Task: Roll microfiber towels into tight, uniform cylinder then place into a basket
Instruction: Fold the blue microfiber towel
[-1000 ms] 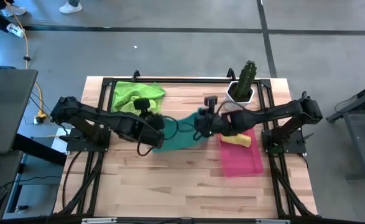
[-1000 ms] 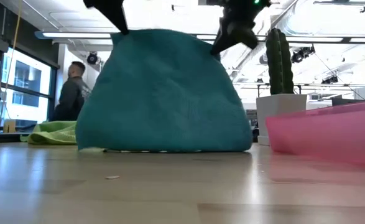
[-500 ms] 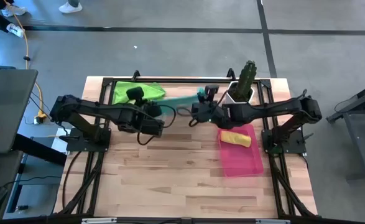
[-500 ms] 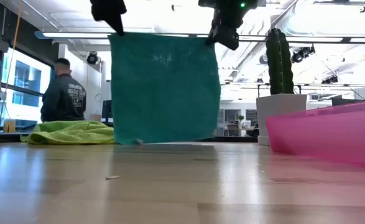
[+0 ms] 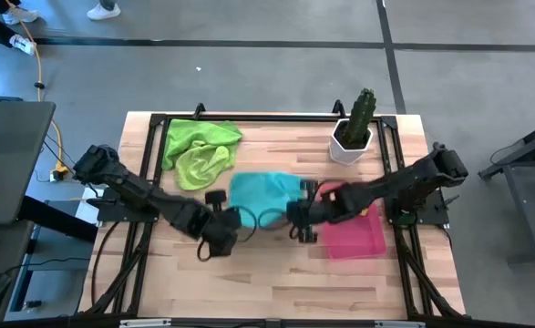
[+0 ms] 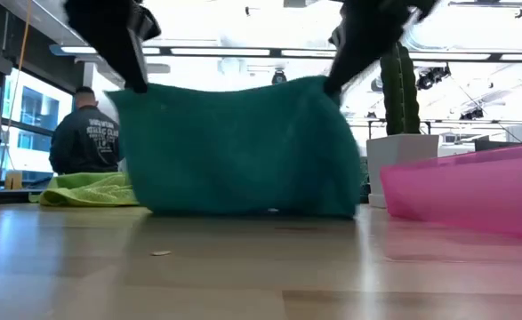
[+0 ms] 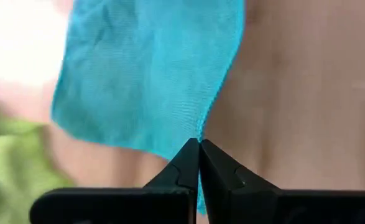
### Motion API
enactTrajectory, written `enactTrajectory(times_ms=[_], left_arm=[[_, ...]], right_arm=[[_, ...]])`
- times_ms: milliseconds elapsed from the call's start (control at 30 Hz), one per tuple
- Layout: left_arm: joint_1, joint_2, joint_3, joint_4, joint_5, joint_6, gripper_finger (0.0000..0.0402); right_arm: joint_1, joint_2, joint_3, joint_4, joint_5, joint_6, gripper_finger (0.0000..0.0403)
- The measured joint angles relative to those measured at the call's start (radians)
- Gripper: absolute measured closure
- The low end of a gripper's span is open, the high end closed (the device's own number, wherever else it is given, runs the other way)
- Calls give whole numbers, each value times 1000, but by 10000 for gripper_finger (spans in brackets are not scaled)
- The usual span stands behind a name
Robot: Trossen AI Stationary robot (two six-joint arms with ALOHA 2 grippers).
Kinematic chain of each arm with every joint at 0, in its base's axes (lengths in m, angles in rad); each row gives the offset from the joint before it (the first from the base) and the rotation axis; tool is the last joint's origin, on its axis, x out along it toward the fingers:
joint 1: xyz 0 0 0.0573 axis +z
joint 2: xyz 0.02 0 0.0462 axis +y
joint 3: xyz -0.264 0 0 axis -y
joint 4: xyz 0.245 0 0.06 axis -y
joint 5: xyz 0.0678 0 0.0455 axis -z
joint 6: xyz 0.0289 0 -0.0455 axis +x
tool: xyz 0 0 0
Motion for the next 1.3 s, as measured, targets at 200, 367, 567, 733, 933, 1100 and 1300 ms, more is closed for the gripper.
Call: enactTrajectory(times_ms=[200,367,567,733,933,1100,1300], left_arm=[[-97,48,-14,154,133,-71,401],[-102,90,-12,246,394,-61,401],[-98,120,-15,298,609,-99,401],[-99,127,-14,301,610,-96,401],[-60,127,-13,196,395,-100,401],[-29,129,-13,101,225,-127,401],[-3,159,-13,32,139,-152,401]], right_arm=[[98,121,0,45,-155,34,403],[142,178,0,158,-334,38,403],[155,188,0,172,-427,46,403],[136,188,0,184,-491,-53,403],[50,189,0,121,-391,-104,403],[-15,209,0,86,-308,-150,403],[-79,248,0,51,-235,-162,403]])
